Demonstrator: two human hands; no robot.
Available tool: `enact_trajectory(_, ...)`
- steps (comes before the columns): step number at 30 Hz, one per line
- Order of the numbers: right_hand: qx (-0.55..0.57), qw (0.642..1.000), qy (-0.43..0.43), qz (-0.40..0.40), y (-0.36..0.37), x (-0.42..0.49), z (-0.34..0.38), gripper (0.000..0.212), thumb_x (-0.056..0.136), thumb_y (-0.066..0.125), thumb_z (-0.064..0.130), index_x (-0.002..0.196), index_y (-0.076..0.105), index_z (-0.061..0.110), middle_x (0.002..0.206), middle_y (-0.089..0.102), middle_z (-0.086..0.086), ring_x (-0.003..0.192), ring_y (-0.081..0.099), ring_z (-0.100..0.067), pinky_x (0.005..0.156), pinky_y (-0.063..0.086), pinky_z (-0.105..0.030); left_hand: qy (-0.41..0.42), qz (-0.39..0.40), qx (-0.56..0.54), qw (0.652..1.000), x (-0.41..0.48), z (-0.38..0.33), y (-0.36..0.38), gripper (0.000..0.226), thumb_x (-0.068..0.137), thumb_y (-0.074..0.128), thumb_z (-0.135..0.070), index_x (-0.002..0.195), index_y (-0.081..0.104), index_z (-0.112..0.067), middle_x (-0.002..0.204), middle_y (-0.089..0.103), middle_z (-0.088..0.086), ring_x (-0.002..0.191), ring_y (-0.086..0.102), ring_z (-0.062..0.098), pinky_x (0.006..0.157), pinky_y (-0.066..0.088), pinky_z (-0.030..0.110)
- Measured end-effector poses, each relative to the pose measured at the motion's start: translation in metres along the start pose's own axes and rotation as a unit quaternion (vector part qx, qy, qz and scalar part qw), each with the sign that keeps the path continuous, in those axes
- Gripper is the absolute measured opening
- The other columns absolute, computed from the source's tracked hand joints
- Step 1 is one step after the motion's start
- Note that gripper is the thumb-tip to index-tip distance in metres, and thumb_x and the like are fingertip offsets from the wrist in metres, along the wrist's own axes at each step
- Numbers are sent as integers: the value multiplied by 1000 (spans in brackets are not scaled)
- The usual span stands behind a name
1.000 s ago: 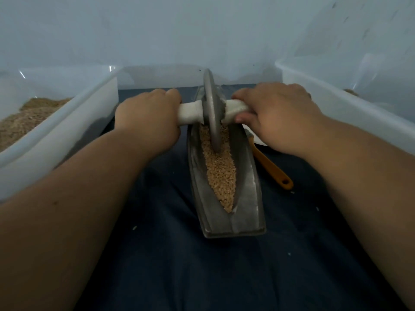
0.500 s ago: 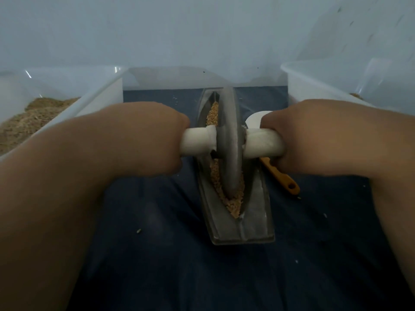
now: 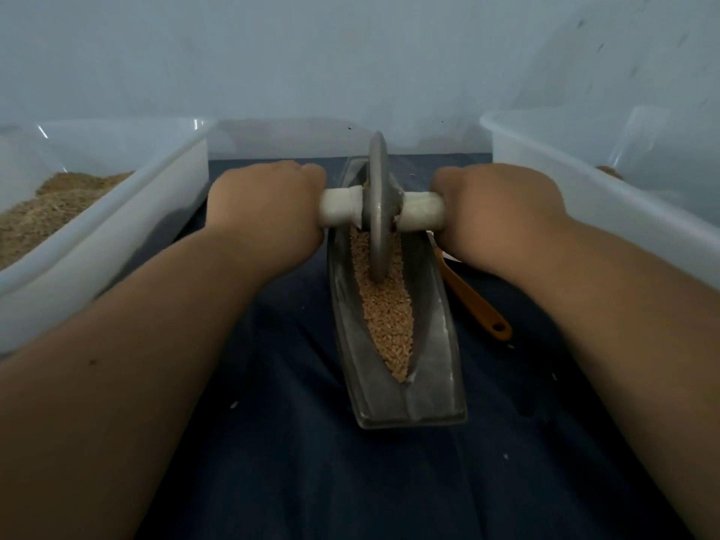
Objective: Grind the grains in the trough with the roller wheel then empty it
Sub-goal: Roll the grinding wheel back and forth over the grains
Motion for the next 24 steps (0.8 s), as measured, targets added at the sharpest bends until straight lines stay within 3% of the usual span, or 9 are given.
enact_trajectory(4, 7, 995, -61, 74, -22, -12, 0, 28, 70, 66, 33, 68, 38, 31, 59, 47, 8, 51, 44, -10, 45, 31, -25, 65, 139, -38, 987, -8, 11, -16, 23, 74, 65, -46, 84, 48, -32, 69, 47, -11, 62, 47, 14, 59, 45, 31)
enact_trajectory(6, 22, 989, -79, 123, -32, -19, -3, 27, 64, 69, 35, 66, 42, 35, 56, 49, 10, 50, 47, -6, 44, 34, -24, 108, 191, -42, 975, -17, 15, -28, 31, 67, 67, -53, 87, 53, -33, 69, 52, -11, 62, 50, 5, 57, 44, 25)
enact_trajectory(10, 7, 984, -90, 156, -43, -31, -8, 21, 56, 67, 43, 69, 51, 39, 53, 50, 14, 50, 48, -1, 46, 40, -20, 136, 212, -31, 967, -30, 13, -43, 32, 61, 70, -53, 83, 53, -36, 66, 53, -12, 58, 47, -2, 49, 28, 14)
enact_trajectory(13, 22, 984, -82, 155, -43, -30, -5, 19, 56, 65, 41, 66, 50, 39, 51, 49, 13, 48, 48, -1, 43, 38, -21, 123, 221, -41, 967, -27, 12, -38, 33, 64, 70, -51, 89, 57, -34, 69, 54, -11, 61, 50, 1, 53, 38, 18)
enact_trajectory(16, 43, 986, -47, 152, -32, -20, 0, 19, 65, 66, 33, 70, 48, 36, 59, 52, 11, 54, 49, -6, 47, 38, -24, 93, 196, -52, 975, -17, 11, -25, 23, 69, 64, -48, 83, 52, -35, 69, 51, -12, 61, 47, 3, 62, 49, 31)
enact_trajectory(18, 33, 995, -11, 94, -19, -10, 1, 19, 71, 63, 32, 73, 44, 31, 64, 50, 9, 56, 45, -10, 48, 34, -24, 57, 138, -50, 988, -10, 10, -15, 21, 70, 59, -47, 76, 43, -35, 67, 46, -12, 58, 41, 5, 59, 45, 32)
enact_trajectory(21, 0, 1000, 11, -6, -2, 0, 3, 20, 75, 61, 25, 74, 41, 27, 61, 38, 7, 50, 34, -15, 47, 18, -22, 11, 57, -41, 997, -2, 6, -5, 20, 76, 60, -43, 81, 44, -33, 65, 41, -11, 58, 42, 16, 56, 39, 31)
enact_trajectory(24, -13, 999, 18, -35, 6, 5, 3, 17, 73, 64, 21, 77, 47, 23, 59, 32, 8, 48, 30, -18, 48, 13, -22, -3, 13, -29, 999, 1, 3, 0, 18, 79, 62, -40, 84, 48, -30, 65, 39, -10, 61, 45, 20, 52, 34, 28)
Point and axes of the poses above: each hand's wrist, its own x-axis towards the middle knuckle, its own y-axis out of the palm, z = x × y, the point moved 1 cm from there along x, towards the middle knuckle
